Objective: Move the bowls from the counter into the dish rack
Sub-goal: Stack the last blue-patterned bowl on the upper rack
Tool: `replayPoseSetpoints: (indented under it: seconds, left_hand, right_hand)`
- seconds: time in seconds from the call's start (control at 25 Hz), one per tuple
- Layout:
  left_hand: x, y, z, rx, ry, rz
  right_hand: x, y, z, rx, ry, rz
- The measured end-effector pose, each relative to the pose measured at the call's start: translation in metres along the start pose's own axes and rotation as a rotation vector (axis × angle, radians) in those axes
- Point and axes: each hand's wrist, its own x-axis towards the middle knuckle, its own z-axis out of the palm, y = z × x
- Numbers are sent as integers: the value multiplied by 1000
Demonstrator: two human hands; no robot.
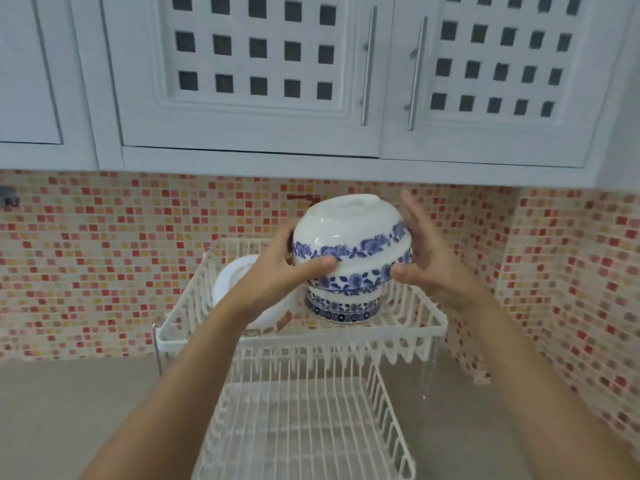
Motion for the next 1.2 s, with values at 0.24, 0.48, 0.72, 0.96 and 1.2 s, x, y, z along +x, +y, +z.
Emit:
replayPoseSetpoints:
  seconds: [0.24,0.48,0.72,0.96,1.2]
  left_hand:
    - [28,-37,20,188,-205,-128]
    - [41,-43,35,589,-97,-42]
    - [40,-56,51,800,-48,-59]
    - [37,-66,58,848,-40,-77]
    - [35,-70,57,862,-64,-66]
  right_hand:
    - [3,42,-38,-254,-197,209]
    - [25,66,-36,-451,-287,138]
    - [32,86,-25,-661,-332,123]
    - [31,87,-21,-781,-320,48]
    - [33,95,-22,-737,-309,42]
